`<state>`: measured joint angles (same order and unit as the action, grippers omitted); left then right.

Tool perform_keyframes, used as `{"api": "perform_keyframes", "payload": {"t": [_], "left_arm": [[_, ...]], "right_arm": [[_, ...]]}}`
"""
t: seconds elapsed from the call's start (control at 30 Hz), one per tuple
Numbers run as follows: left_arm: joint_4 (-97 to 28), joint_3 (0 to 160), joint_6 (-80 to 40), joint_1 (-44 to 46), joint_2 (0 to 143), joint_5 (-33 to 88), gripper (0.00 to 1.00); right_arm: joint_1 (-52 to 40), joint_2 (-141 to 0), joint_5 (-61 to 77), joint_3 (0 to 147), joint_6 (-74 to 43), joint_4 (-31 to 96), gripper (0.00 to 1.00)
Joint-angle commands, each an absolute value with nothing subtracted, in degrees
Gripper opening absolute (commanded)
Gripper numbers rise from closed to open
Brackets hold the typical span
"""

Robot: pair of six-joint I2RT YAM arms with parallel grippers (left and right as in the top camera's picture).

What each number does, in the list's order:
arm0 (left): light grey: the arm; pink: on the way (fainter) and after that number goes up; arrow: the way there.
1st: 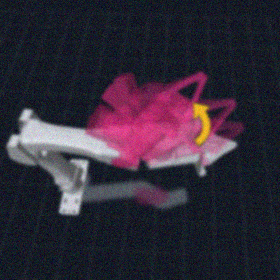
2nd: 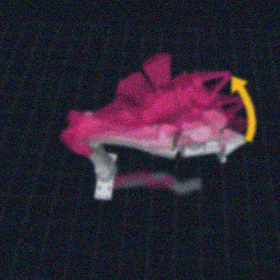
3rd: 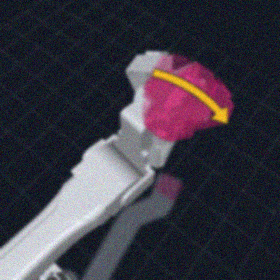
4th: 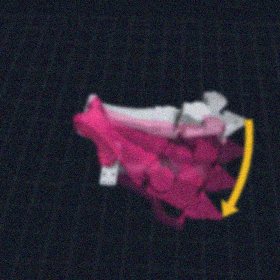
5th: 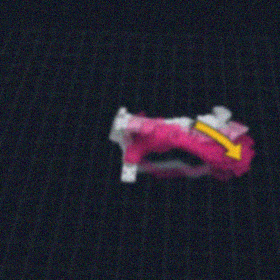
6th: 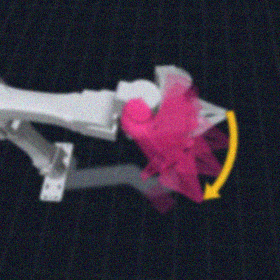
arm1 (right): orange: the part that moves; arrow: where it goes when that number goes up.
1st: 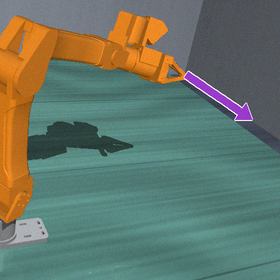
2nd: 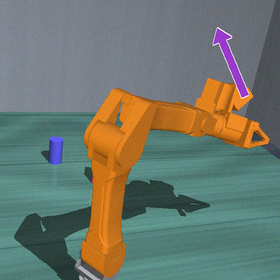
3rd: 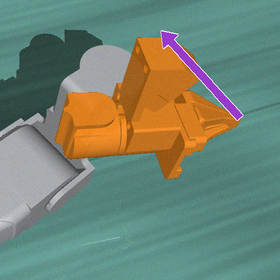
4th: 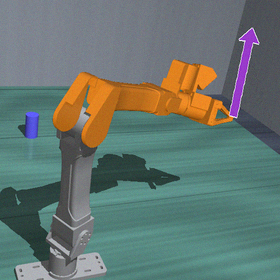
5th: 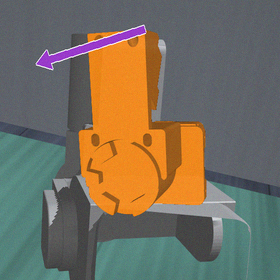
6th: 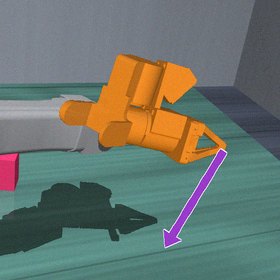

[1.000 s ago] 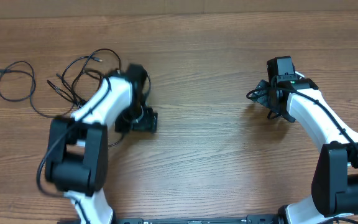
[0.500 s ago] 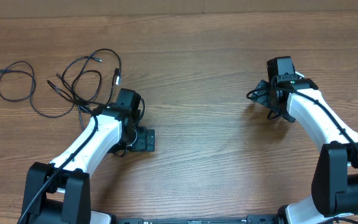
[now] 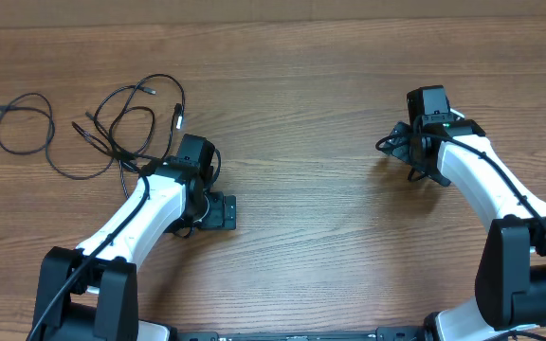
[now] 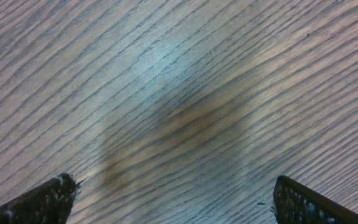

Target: Untangle cables

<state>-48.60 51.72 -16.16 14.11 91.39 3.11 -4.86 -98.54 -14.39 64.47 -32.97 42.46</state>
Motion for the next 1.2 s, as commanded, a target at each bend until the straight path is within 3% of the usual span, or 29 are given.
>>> {"api": "perform_keyframes", "payload": {"t": [0.0,0.47,0.83,1.17], "left_arm": [[-48.6,51.4,-16.5,13.9,91.3,2.3,0.99],[-45.9,51.3,-15.3,13.9,87.3,-2.6,1.0],[-9.1,41.2,-2.6,13.8,78.2,-3.0,0.99],[9.5,27.0,-0.6,12.8,75.1,-2.9,0.99]], "right_arm": [[-4.6,-98.5,-15.2,64.2,-32.9,42.1,1.0],[-4.6,-98.5,-15.2,64.2,-32.9,42.1,1.0],[-4.6,-98.5,-15.2,64.2,-32.9,42.1,1.0],[-4.6,-98.5,-15.2,64.2,-32.9,42.1,1.0]]}}
